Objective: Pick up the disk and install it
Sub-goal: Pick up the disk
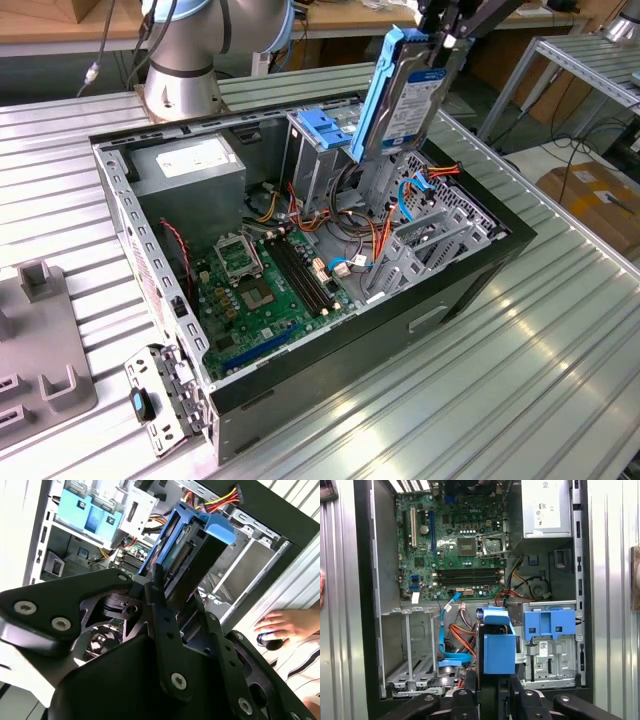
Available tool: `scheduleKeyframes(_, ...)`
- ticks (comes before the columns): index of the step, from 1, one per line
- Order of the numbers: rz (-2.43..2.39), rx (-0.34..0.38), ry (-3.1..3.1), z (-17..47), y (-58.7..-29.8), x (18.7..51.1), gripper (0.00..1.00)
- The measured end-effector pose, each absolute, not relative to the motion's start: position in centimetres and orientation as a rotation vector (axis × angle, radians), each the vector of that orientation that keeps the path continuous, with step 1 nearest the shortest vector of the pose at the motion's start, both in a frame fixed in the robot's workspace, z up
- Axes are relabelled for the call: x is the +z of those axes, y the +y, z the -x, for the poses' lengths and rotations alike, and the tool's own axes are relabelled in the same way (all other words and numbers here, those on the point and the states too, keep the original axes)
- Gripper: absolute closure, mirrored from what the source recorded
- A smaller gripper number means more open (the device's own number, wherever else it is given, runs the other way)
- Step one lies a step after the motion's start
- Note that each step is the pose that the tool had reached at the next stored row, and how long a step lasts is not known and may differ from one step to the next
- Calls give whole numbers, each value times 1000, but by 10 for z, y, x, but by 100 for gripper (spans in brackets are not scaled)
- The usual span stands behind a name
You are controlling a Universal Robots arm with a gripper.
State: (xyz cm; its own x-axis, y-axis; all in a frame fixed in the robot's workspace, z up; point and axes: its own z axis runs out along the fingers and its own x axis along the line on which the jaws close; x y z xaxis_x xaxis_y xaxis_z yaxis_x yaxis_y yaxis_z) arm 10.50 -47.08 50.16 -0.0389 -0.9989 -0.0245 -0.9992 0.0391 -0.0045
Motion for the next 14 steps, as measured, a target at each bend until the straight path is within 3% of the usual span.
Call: scheduleKeyframes(14,2163,21,2249,-105,-511,502,65)
